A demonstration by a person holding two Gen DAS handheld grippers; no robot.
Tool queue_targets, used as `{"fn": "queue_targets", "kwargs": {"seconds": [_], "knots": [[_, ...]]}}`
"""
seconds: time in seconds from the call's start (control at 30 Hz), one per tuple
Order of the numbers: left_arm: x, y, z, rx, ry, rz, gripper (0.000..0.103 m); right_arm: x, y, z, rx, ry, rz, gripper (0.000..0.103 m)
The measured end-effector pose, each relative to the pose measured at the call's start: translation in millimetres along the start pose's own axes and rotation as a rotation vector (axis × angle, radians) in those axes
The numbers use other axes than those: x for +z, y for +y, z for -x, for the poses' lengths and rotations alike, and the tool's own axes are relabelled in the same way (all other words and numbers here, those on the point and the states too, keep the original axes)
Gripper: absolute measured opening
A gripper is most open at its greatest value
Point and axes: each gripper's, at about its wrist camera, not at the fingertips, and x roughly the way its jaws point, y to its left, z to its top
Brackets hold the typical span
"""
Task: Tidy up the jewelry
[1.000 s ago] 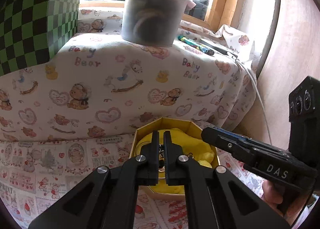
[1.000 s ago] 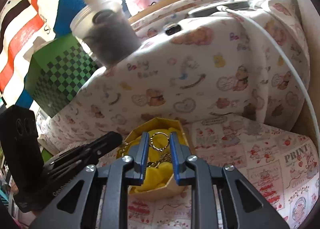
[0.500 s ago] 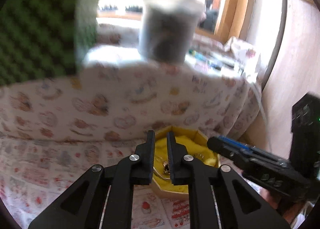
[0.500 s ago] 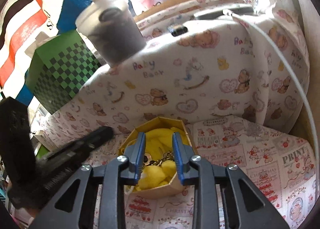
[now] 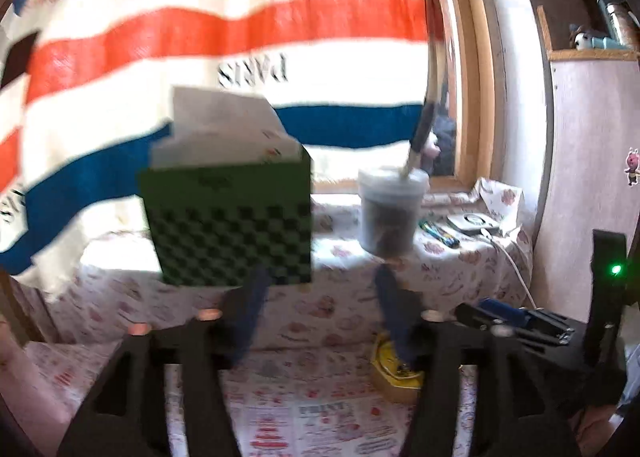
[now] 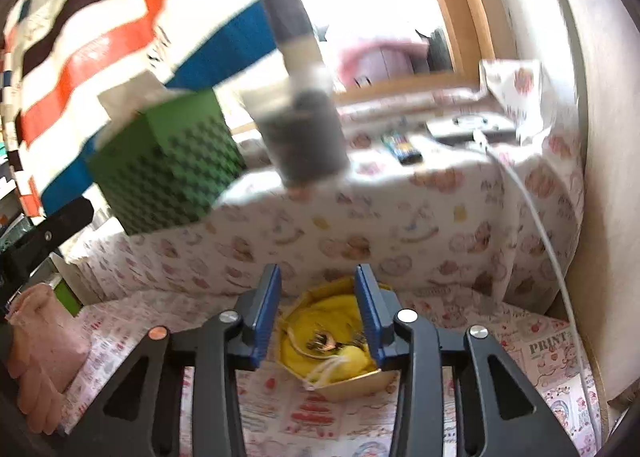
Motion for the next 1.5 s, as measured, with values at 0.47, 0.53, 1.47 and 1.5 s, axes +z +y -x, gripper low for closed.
{"fn": "queue_targets", "kwargs": {"seconds": [0.47,0.53,1.47,1.5], "knots": [[-39.4,32.3,32.3,0.019,-0.089,-0.042,0.102,-11.9,29.9,32.7,-0.023,-0.173,0.092,0.103],[-50.5,35.9,25.7,0.02,-0.077,-0.052,0.102,-18.9,29.9,26.9,-0.04,-0.173,0.122,0.103],[-110.7,65.5,-21.9,0.117,0.005,0.032,0.102,-64.6,35.7,-4.0,-0.145,-0.173,0.228,0.103],[-110.7,65.7,-21.7,0.121,0.004,0.033,0.102,-64.8,36.3,-4.1,-0.146,-0.173,0.231,0.103]]}}
